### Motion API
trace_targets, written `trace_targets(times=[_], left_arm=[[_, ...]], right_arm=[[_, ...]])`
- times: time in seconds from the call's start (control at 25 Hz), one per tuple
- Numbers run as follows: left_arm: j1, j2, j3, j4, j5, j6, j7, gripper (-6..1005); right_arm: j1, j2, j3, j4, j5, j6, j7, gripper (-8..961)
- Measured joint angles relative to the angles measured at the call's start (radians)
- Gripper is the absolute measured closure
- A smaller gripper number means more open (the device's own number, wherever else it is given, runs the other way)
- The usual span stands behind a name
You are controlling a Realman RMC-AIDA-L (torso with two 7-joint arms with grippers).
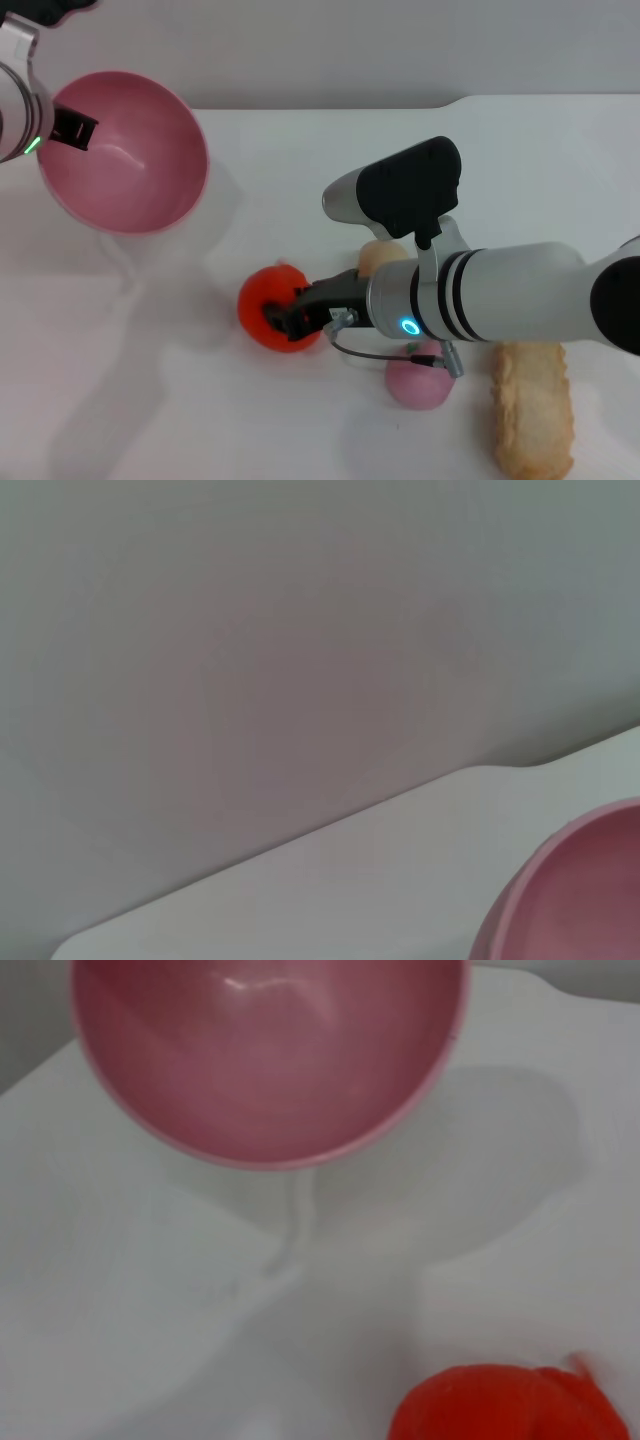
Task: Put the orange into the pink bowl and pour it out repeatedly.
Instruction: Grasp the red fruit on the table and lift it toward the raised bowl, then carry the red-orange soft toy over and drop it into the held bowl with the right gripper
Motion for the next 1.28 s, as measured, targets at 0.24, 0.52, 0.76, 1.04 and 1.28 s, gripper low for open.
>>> trace_targets(times=[0.24,0.52,0.76,1.04,1.28], left_arm=[[-0.005,0.0,0.0,-0.002,-0.001,0.003,0.002,956],[-0.005,0.0,0.009,-0.011,-0.017,0.011,0.004,956],[-0.002,0.001,0.013,-0.016,-0.067,0.026,0.024,956],[0.002,0.0,0.028,-0.041,-0.145,0.04,0.052,955],[-0.005,-0.002,0.05,-0.052,-0.221,0.052,0.076,955]], right_arm=[[-0.018,-0.004,0.004,-0.037,-0.007,0.005,-0.012,682],[-0.132,-0.002,0.088,-0.245,-0.14,0.103,-0.012,816],[-0.218,0.002,0.169,-0.479,-0.245,0.227,-0.013,850],[-0.255,0.006,0.192,-0.687,-0.323,0.319,-0.008,883],[-0.24,0.006,0.194,-0.692,-0.322,0.317,-0.005,900]])
